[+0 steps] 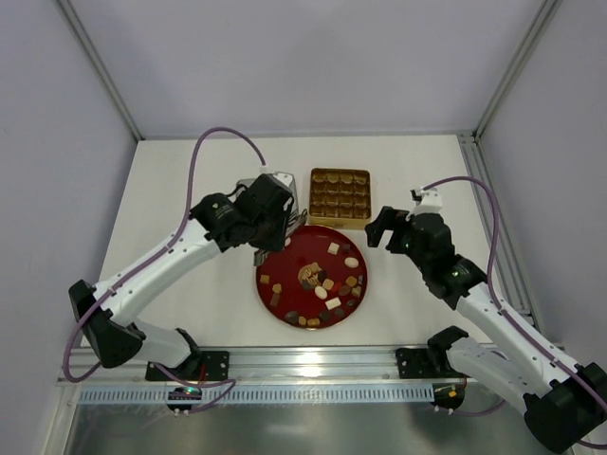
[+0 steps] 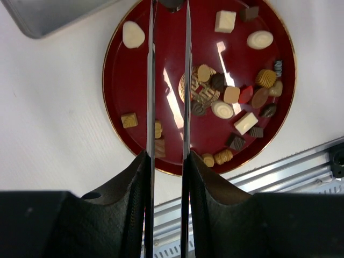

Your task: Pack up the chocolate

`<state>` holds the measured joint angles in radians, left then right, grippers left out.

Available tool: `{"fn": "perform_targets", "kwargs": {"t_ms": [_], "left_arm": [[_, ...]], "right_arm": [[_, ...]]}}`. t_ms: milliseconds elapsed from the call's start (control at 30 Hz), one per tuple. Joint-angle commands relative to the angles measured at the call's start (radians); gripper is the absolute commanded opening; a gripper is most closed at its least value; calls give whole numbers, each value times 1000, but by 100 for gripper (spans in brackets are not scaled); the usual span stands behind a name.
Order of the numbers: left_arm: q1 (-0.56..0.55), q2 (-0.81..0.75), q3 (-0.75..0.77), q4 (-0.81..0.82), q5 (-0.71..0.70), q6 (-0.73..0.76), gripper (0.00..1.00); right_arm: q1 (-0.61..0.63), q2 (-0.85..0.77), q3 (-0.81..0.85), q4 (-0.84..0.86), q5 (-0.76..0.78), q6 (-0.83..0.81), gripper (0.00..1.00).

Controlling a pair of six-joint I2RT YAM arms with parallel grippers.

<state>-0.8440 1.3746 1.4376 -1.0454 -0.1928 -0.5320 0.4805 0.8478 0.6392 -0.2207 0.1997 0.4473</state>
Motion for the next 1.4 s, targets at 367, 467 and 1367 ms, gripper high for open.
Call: {"fn": "perform_targets", "kwargs": {"t_ms": [367,467,1367], "left_arm": [[43,424,470,47,-155,130,20],[69,517,558,44,-148,141,21],[137,756,731,82,-69,196,22]], "right_arm": [[1,-53,54,-48,52,-10,100],[1,-62,59,-57,61,-13,100],[1,-81,65,-88,73,-24,100]]}}
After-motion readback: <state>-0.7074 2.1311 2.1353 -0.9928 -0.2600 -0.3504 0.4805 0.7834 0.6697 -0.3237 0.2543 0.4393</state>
